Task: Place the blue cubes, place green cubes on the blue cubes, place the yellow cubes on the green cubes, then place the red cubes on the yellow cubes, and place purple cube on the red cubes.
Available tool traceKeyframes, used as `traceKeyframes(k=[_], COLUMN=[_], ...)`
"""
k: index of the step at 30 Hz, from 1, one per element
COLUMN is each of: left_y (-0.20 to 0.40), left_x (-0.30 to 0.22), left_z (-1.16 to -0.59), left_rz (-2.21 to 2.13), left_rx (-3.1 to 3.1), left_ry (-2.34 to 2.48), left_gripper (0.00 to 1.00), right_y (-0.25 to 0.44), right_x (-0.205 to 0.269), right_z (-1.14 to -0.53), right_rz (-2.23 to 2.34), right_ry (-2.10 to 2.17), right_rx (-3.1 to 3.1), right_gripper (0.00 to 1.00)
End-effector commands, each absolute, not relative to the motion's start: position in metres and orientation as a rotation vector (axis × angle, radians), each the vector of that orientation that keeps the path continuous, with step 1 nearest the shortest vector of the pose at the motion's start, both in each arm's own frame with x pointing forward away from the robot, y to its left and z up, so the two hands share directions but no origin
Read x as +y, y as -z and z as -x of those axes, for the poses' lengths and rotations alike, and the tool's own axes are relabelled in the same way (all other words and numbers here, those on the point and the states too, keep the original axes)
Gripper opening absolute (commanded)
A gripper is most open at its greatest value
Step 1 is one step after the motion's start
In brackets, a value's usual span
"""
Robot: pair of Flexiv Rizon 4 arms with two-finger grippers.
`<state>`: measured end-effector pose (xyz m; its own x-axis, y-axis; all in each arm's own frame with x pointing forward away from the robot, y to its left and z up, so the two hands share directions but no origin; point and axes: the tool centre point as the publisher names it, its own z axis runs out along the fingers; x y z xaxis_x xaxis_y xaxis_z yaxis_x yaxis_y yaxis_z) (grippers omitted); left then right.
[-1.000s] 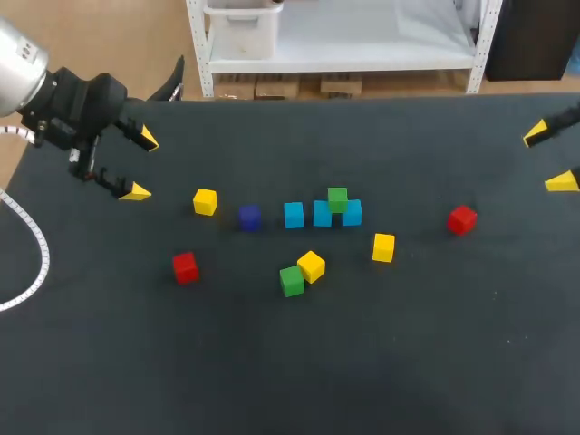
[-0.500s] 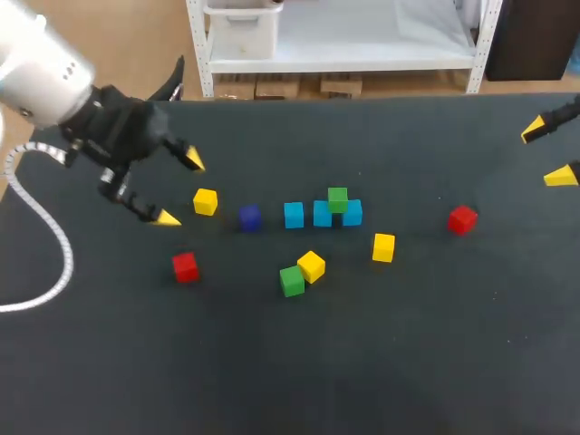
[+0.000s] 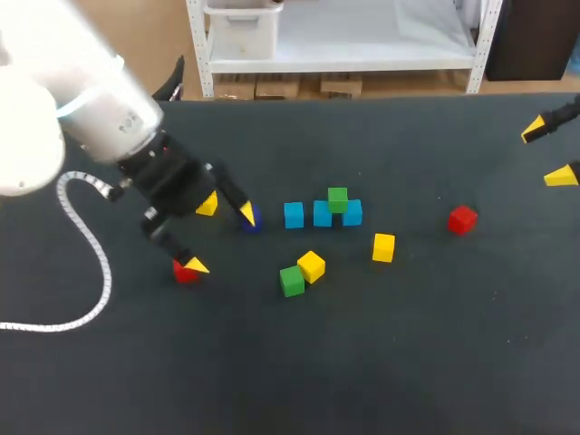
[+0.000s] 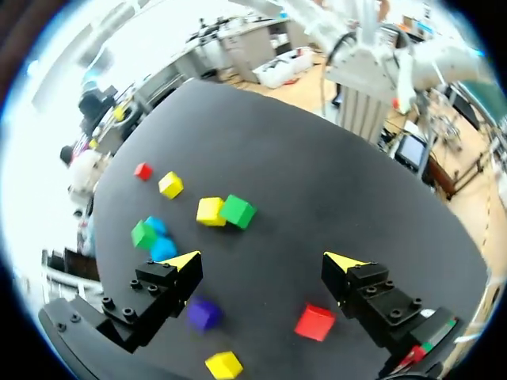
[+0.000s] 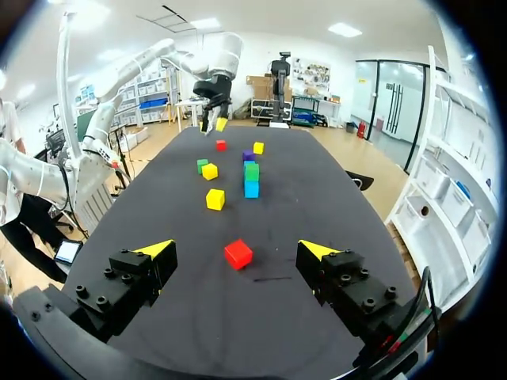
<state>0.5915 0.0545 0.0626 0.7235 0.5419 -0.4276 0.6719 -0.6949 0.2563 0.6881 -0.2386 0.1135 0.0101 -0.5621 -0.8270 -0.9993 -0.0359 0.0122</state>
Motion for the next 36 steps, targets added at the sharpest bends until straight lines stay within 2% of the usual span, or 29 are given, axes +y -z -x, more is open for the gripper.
traceKeyframes(k=[1, 9, 17, 36], left_y=[-0.037, -0.013, -0.007, 0.009], left_x=[0.036, 0.023, 0.019, -0.013], left_z=[-0.617, -0.625, -0.605, -0.591], left_rz=[-2.622, -2.627, -2.672, -2.733], left_rx=[0.885, 0.972, 1.035, 0.8], left_ry=[0.567, 0.643, 0.721, 0.803], left_gripper=[1.0, 1.0, 1.0, 1.0], right_y=[-0.113, -0.113, -0.113, -0.113], right_x=[-0.238, -0.238, -0.238, -0.238], right_z=[-0.689, -0.689, -0.689, -0.689], right_rz=[1.666, 1.666, 1.666, 1.666], right_ry=[-0.895, -0.895, -0.895, -0.895], right_rx=[1.616, 1.616, 1.616, 1.616], right_gripper=[1.0, 1.0, 1.0, 1.0])
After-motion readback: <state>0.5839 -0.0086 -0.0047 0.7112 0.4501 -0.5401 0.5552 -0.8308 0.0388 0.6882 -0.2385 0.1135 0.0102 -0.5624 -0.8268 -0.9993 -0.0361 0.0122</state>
